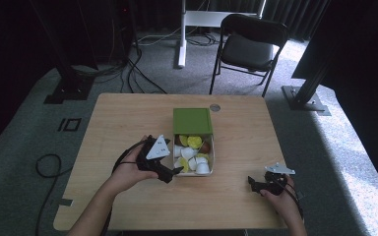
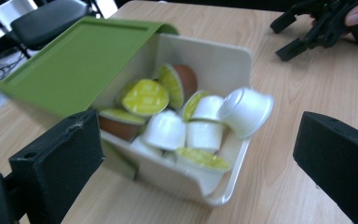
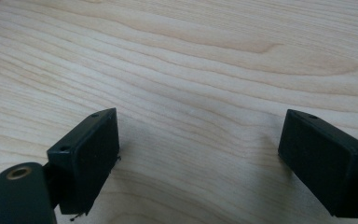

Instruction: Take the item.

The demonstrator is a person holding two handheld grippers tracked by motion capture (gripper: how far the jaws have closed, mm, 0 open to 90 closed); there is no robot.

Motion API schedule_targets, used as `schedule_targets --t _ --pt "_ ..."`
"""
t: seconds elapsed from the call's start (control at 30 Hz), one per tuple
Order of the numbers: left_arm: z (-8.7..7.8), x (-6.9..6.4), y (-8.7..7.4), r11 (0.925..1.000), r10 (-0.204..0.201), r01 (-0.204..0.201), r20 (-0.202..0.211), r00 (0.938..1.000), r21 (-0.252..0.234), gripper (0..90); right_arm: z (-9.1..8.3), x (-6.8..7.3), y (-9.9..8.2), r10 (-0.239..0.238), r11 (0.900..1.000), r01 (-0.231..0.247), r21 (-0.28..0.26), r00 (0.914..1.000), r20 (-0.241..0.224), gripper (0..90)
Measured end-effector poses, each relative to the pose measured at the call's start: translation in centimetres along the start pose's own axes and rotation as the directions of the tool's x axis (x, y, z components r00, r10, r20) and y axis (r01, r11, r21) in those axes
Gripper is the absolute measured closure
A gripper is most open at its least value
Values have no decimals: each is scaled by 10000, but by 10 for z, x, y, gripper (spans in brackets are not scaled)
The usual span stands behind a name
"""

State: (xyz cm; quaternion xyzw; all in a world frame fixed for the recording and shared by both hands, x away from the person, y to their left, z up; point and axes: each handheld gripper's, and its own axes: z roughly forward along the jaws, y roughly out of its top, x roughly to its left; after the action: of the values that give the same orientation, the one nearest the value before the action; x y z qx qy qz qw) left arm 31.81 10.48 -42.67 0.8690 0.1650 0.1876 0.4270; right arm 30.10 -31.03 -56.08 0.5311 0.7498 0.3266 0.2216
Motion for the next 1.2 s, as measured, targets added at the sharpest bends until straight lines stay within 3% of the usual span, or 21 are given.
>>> schedule_targets --t 0.23,0.53,0.77,1.07,1.2 --pt "20 -12 14 9989 459 -459 663 9967 -12 23 0 0 0 8 10000 -8 -1 10000 2 121" --pt "47 -24 18 9961 810 -840 1062 9910 250 23 0 0 0 1 10000 -1 1 10000 0 121" --pt "65 -32 19 9955 776 -847 1500 9856 416 23 0 0 0 -2 10000 2 -2 10000 -1 121" --pt "84 -37 14 9905 838 -1006 1690 9820 935 23 0 0 0 -4 10000 4 -3 10000 0 121" --pt "90 -37 13 9859 908 -1111 1579 9833 1251 28 0 0 0 3 10000 -3 1 10000 0 121"
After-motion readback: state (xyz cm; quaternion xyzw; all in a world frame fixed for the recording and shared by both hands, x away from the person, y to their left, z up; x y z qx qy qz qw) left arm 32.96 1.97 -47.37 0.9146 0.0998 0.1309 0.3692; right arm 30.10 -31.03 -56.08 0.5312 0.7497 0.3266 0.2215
